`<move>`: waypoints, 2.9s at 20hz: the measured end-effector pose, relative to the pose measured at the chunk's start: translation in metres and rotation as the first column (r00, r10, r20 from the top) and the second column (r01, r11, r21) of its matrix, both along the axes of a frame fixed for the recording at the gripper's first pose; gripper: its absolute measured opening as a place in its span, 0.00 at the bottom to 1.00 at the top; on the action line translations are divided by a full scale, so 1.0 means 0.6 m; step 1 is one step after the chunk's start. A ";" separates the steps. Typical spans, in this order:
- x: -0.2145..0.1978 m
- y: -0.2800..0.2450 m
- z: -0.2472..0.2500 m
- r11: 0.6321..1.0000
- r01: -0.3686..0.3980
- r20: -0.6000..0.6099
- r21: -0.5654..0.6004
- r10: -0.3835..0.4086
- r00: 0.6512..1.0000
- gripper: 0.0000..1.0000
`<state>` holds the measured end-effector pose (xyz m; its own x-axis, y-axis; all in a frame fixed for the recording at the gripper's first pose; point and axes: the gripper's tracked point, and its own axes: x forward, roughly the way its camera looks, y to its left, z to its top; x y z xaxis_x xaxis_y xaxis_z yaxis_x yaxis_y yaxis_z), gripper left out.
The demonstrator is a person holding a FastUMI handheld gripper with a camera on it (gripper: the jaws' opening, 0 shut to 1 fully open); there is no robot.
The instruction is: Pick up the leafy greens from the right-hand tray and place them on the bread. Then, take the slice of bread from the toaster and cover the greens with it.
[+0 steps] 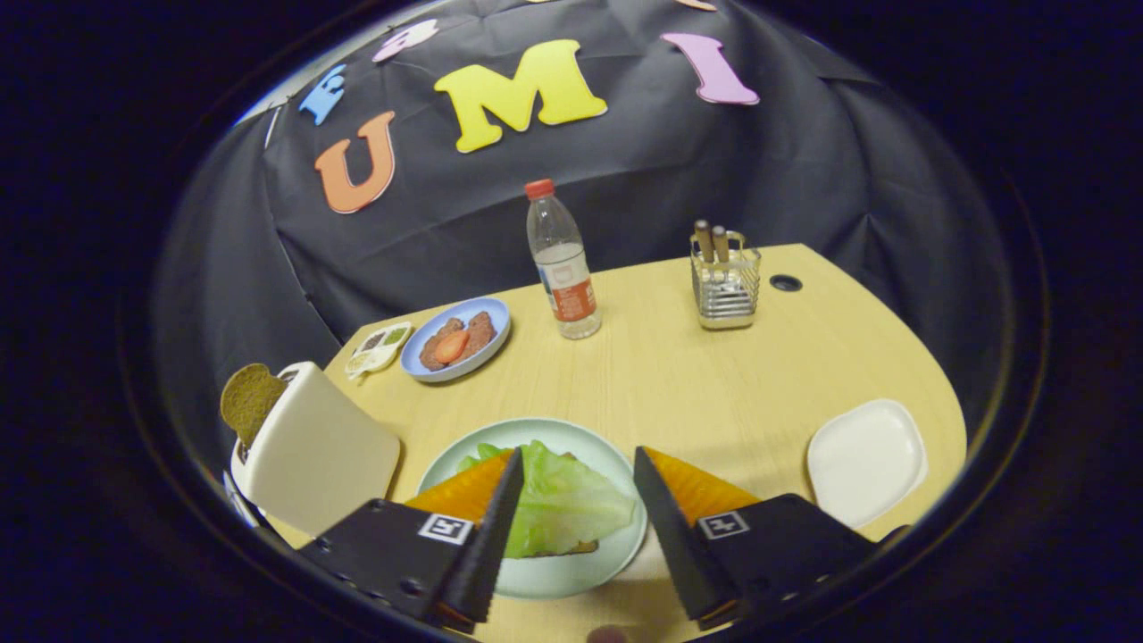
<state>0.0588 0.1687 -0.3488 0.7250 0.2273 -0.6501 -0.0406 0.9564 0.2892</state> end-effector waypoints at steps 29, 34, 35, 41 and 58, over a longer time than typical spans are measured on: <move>-0.082 0.477 0.227 0.983 -0.109 0.220 -0.147 0.140 0.965 0.96; -0.051 0.481 0.169 0.982 -0.081 0.139 -0.171 0.106 0.985 0.76; -0.050 0.481 0.161 0.982 -0.076 0.128 -0.171 0.098 0.987 0.70; -0.049 0.478 0.154 0.982 -0.055 0.092 -0.181 0.073 0.993 0.20; -0.034 0.298 0.345 0.998 -0.030 0.247 0.060 0.014 0.969 0.11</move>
<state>0.0384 0.3475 -0.1419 0.8554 0.2797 -0.4360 -0.1387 0.9346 0.3275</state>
